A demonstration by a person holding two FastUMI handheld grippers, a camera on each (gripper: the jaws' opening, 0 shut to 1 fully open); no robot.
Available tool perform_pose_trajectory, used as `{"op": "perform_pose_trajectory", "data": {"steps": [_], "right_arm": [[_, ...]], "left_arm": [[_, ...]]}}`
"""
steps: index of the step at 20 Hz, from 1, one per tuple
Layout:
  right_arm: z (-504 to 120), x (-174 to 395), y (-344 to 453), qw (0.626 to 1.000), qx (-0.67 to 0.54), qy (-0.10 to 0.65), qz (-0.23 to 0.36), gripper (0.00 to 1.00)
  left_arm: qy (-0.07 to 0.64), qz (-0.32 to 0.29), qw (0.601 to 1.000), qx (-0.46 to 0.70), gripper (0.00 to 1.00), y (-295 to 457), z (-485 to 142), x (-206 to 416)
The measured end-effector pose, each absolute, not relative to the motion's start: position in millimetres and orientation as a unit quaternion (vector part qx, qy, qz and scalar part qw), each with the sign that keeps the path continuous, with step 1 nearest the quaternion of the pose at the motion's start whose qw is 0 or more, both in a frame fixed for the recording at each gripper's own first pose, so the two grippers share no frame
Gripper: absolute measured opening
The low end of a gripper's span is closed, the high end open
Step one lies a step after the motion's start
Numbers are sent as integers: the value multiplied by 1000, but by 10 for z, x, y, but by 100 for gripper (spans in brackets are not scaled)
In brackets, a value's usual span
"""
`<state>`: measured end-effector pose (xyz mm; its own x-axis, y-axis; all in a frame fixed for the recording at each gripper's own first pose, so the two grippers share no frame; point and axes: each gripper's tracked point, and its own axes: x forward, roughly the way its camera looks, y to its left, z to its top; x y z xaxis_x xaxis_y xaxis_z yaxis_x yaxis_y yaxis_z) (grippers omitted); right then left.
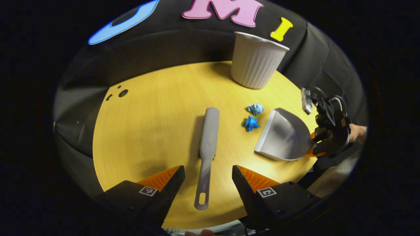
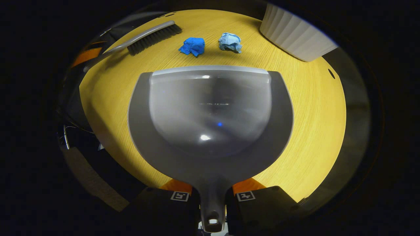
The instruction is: Pick up the small broom and dustpan from the desktop, sweep the trash into the dustpan with the broom, and then empty the trash into the garbage bin.
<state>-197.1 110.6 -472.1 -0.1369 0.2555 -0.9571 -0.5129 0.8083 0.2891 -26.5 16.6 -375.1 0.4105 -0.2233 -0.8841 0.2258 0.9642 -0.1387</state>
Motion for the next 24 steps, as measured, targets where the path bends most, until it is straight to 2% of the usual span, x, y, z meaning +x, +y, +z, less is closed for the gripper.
{"op": "perform_pose_trajectory", "data": {"steps": [10, 18, 20, 21, 22, 24], "right_arm": [[-4720, -1968, 1106, 650, -93, 694, 294, 37], [-4715, -1966, 1108, 649, -93, 694, 297, 37], [-4715, -1969, 1110, 649, -93, 694, 297, 37], [-4710, -1966, 1107, 649, -93, 694, 297, 43], [-4714, -1970, 1109, 648, -93, 694, 298, 37], [-4711, -1969, 1109, 648, -93, 694, 299, 37]], "left_arm": [[607, -142, 779, 57, 94, 206, -4342, -238], [633, -148, 755, 83, 90, 186, -4552, -238], [639, -151, 750, 83, 84, 178, -4566, -261], [647, -150, 743, 83, 81, 174, -4583, -290], [650, -152, 739, 86, 81, 177, -4562, -316], [648, -159, 740, 91, 77, 160, -4575, -304]]}}
